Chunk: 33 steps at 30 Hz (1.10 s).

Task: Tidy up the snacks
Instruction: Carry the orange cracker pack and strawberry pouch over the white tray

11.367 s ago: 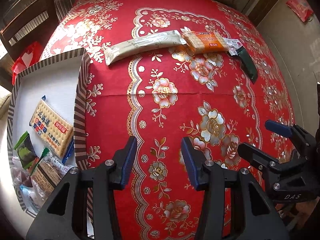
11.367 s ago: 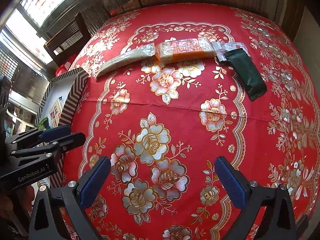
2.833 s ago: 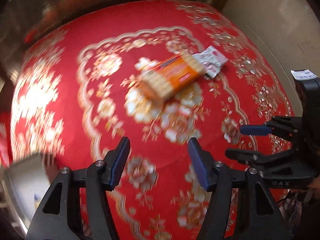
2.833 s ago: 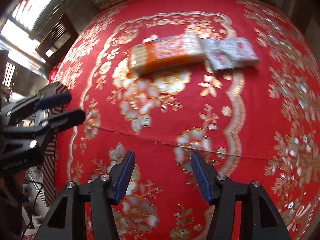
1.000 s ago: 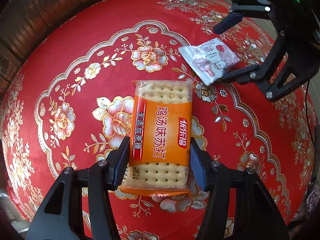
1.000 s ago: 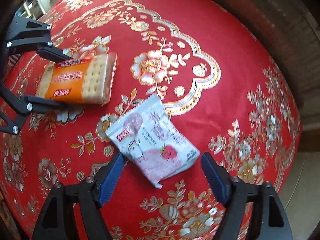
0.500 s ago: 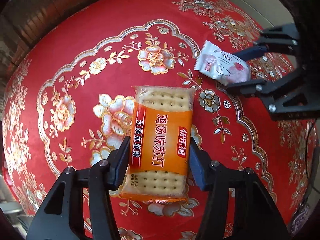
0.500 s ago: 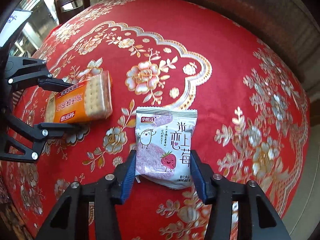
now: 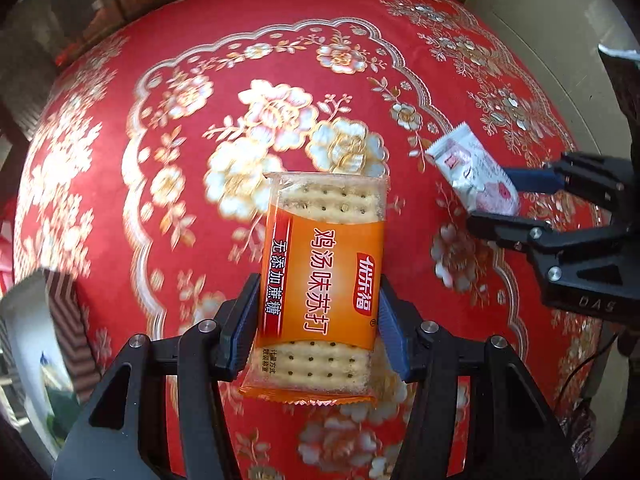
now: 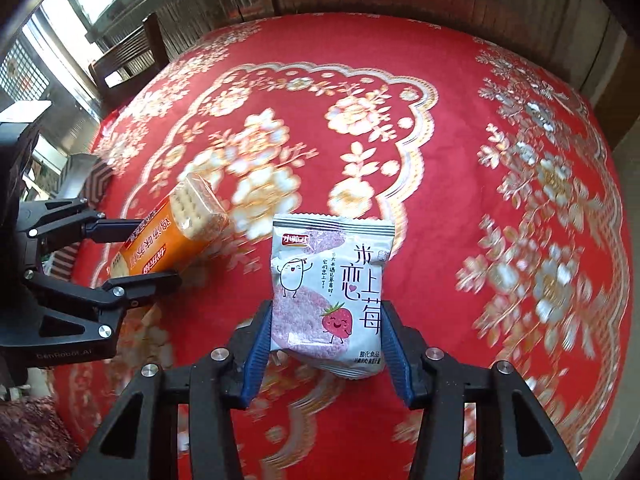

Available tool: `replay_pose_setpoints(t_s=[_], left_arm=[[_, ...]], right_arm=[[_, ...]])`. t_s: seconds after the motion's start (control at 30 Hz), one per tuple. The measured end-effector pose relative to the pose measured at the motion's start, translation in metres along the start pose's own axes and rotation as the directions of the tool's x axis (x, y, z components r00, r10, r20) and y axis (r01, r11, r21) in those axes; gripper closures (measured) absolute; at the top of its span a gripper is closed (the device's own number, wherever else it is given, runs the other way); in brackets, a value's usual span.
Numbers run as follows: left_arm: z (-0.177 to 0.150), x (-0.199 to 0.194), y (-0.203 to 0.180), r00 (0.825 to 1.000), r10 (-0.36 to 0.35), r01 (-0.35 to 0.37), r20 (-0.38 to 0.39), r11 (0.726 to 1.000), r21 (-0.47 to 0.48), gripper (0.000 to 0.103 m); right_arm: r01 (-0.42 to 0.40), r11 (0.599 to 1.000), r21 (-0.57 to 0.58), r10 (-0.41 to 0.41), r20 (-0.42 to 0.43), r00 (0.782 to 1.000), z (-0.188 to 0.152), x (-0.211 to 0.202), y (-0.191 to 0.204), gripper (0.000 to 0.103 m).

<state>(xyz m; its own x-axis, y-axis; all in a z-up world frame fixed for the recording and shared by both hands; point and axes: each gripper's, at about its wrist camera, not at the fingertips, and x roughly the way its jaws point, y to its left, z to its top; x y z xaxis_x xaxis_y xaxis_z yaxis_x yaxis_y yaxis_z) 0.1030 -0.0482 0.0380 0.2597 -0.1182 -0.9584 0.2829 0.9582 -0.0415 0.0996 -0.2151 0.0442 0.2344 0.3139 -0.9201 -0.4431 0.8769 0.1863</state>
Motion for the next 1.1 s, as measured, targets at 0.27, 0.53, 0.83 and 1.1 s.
replay_pose_setpoints(t_s=[0.27,0.53,0.83,1.1], left_arm=[[-0.056,-0.034,0.034,1.000,0.008,-0.006,0.021,0.994,-0.111,0.049],[-0.109,-0.076,0.074,0.997,0.037,-0.020,0.071,0.972,-0.235,0.049],[-0.163,-0.112,0.127,0.990,0.097,-0.050,0.099,0.916,-0.398,0.049],[-0.204,-0.131,0.171,0.979,0.184,-0.113,0.087,0.847,-0.519,0.049]], right_arm=[[-0.037,0.999,0.002,0.037,-0.013,0.999,-0.005,0.008,0.067,0.053],[-0.068,0.994,-0.081,0.067,-0.017,0.998,0.001,0.011,0.140,0.053],[-0.129,0.965,-0.230,0.122,-0.043,0.992,0.015,0.019,0.221,0.054],[-0.175,0.924,-0.341,0.158,-0.077,0.984,0.024,0.025,0.279,0.053]])
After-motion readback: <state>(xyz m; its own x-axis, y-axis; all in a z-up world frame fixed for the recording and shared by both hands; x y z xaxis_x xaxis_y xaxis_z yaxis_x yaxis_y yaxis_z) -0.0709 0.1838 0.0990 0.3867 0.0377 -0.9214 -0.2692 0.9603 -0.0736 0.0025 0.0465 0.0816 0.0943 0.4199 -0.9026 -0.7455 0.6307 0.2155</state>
